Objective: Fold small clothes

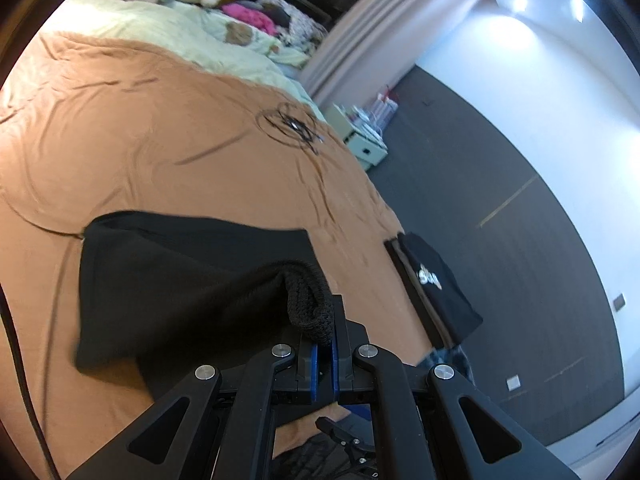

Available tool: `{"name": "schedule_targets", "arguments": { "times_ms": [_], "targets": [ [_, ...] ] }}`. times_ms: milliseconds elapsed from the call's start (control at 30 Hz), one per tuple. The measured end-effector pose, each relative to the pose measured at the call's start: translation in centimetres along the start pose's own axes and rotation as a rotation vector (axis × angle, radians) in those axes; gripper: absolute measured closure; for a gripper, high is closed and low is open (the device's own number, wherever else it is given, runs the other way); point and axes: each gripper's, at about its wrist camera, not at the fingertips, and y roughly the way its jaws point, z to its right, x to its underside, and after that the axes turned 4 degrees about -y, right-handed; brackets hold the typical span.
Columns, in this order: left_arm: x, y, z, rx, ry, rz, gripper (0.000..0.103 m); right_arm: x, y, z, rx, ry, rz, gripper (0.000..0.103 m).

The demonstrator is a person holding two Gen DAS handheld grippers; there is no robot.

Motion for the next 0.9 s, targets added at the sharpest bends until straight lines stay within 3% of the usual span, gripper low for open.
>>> {"name": "schedule_targets", "arguments": {
  "times_ms": [533, 600, 667, 733, 900],
  "targets": [
    [4.7, 11.7, 3.9, 0.007, 0.043, -0.229, 0.097, 1.9, -3.8, 6.6, 0.032, 0.137, 0.006, 0.045],
    [5.4, 13.3, 3.9, 0.0, 0.035, -0.274, 0.085, 2.1, -4.1, 6.5, 0.028, 0.146, 0.005, 0.045],
    [6.0, 14.2, 3.7, 0.027, 0.023, -0.31, 0.055, 2.1, -4.1, 6.5, 0.027, 0.147, 0.0, 0.045],
    [6.4, 14.0, 3.4, 0.024, 0.032, -0.308, 0.041, 2.0, -4.1, 6.7, 0.03, 0.136, -0.007, 0.045],
    [6.4, 12.1, 0.5, -0.022, 0.018, -0.284, 0.038, 0.9, -3.0, 5.4, 0.06, 0.065, -0.036, 0.045]
  ]
}}
